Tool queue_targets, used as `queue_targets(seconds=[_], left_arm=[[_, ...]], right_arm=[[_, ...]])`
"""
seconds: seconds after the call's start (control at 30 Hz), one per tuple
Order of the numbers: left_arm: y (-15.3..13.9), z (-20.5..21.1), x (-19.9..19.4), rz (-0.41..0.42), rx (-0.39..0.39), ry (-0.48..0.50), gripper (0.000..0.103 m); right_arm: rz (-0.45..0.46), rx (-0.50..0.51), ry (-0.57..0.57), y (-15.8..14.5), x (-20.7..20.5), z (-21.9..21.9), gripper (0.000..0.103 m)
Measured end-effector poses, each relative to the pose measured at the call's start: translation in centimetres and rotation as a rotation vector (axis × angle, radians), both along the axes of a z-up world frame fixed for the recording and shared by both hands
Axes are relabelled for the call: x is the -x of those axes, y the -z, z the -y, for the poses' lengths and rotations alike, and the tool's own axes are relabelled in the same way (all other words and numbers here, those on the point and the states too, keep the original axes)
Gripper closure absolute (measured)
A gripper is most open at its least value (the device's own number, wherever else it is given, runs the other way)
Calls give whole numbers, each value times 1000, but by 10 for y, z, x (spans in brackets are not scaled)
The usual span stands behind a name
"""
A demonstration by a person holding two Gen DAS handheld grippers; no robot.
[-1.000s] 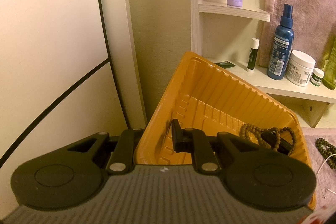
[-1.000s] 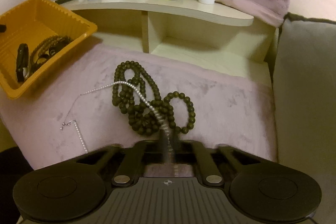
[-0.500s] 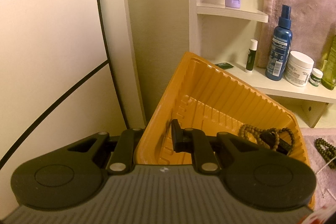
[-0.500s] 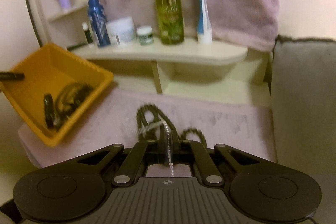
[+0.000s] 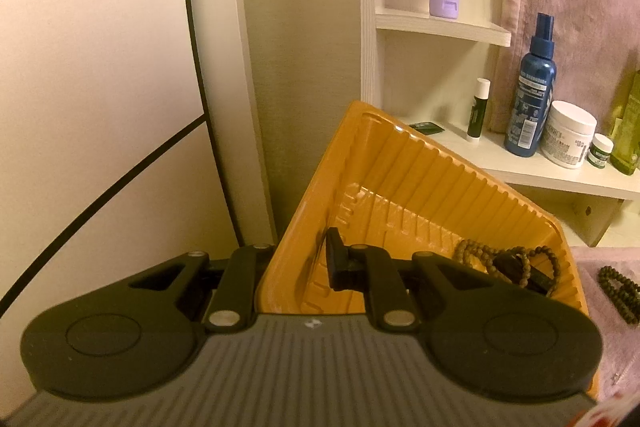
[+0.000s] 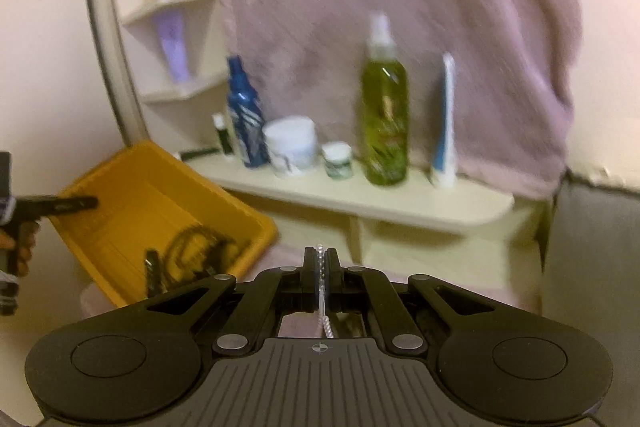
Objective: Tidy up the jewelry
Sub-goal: 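Carry the strands over the orange tray and open the right tool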
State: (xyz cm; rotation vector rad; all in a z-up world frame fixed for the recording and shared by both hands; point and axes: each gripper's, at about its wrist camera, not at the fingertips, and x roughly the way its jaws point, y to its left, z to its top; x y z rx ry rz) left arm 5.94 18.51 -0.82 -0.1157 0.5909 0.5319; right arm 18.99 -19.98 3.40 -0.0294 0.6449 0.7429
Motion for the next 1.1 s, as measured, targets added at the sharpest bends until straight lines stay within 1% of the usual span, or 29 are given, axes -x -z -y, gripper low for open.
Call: queue_targets(seconds=[0.17, 0.33, 0.47, 0.63, 0.7, 0.8, 0.97, 1.1], left_arm=[[0, 0, 1, 4, 4, 1, 90], [-1, -1, 1, 7, 8, 4, 90], [-1, -1, 1, 7, 10, 2, 90], [-1, -1, 1, 5, 11, 4, 91], [-2, -1, 1, 5, 12, 4, 91], [-2, -1, 1, 5, 12, 4, 91], [-2, 0, 1, 5, 12, 4, 91], [-2, 0, 1, 5, 13, 4, 91]], right_arm=[[53, -45, -52, -30, 1, -19, 101], [102, -121, -115, -61, 0, -43, 101], [121, -183, -154, -81, -4, -63, 101], [124, -272, -215, -96, -8, -90, 101], [117, -285, -240, -95, -8, -103, 101], [70, -278, -264, -82, -12, -123, 101], [-70, -224, -268, -37, -23, -157, 101], [-137, -174, -277, -10, -25, -172, 101]])
